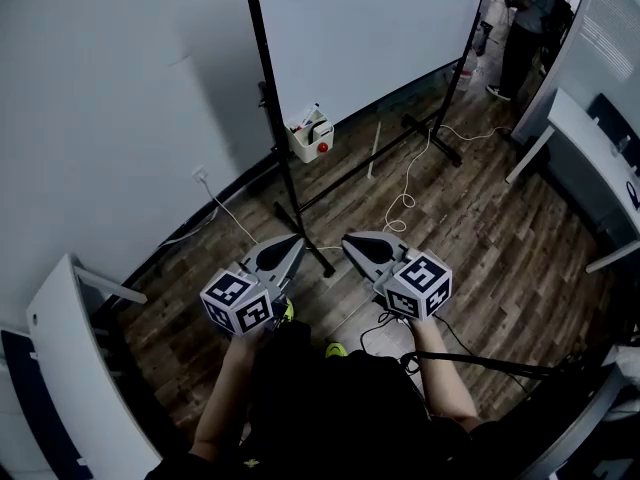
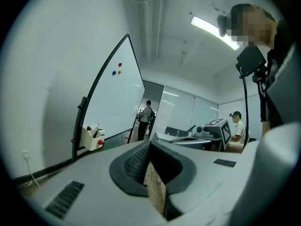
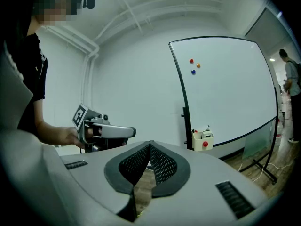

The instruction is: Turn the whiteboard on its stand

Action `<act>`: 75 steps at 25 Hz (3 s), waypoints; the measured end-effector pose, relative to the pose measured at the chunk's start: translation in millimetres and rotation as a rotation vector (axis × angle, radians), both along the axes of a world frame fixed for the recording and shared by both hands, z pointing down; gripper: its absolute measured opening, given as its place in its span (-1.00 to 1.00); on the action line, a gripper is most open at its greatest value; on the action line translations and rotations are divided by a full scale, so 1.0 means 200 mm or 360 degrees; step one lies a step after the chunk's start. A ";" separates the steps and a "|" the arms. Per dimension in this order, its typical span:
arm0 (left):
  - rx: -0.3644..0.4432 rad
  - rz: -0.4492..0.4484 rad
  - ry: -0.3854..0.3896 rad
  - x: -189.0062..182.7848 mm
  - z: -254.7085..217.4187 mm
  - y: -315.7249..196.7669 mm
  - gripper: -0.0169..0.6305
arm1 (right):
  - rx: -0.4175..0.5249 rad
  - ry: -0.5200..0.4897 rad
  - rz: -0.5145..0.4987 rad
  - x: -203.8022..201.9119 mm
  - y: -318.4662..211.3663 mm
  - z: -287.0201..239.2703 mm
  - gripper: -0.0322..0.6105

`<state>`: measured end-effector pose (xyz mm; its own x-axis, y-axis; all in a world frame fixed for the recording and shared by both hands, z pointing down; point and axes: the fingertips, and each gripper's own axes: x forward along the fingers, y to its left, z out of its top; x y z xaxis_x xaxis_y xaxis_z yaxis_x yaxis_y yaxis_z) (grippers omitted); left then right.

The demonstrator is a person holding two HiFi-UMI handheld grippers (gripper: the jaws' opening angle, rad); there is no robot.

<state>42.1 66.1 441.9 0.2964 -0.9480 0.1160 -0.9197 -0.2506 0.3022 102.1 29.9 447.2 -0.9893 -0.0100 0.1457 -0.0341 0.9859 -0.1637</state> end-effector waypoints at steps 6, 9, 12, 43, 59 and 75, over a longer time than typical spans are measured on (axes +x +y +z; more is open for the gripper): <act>0.0041 0.0021 0.0013 -0.08 -0.02 -0.08 -0.91 | 0.0080 -0.0061 0.0050 -0.10 -0.08 -0.08 -0.91; 0.0058 0.0033 0.0026 -0.14 -0.03 -0.13 -0.91 | 0.0090 -0.0050 0.0048 -0.16 -0.11 -0.08 -0.91; 0.0054 0.0035 0.0040 -0.23 -0.02 -0.18 -0.91 | 0.0086 -0.0023 0.0055 -0.25 -0.15 -0.07 -0.91; 0.0133 0.0411 -0.0112 -1.07 -0.18 -0.86 -0.91 | 0.0077 0.0039 0.0456 -1.09 -0.70 -0.13 -0.91; 0.0211 0.0534 -0.0150 -1.25 -0.23 -1.08 -0.86 | 0.0072 0.0053 0.0633 -1.25 -0.77 -0.07 -0.91; 0.0362 0.0257 -0.0389 -1.41 -0.47 -1.47 -0.15 | 0.0066 0.0097 0.0646 -1.16 -0.90 -0.06 -0.91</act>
<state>-240.1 -227.2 347.8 0.4339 -0.9009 -0.0064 -0.9009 -0.4339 -0.0015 -129.5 -149.5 434.7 -0.8933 -0.4048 0.1951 -0.4301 0.8961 -0.1099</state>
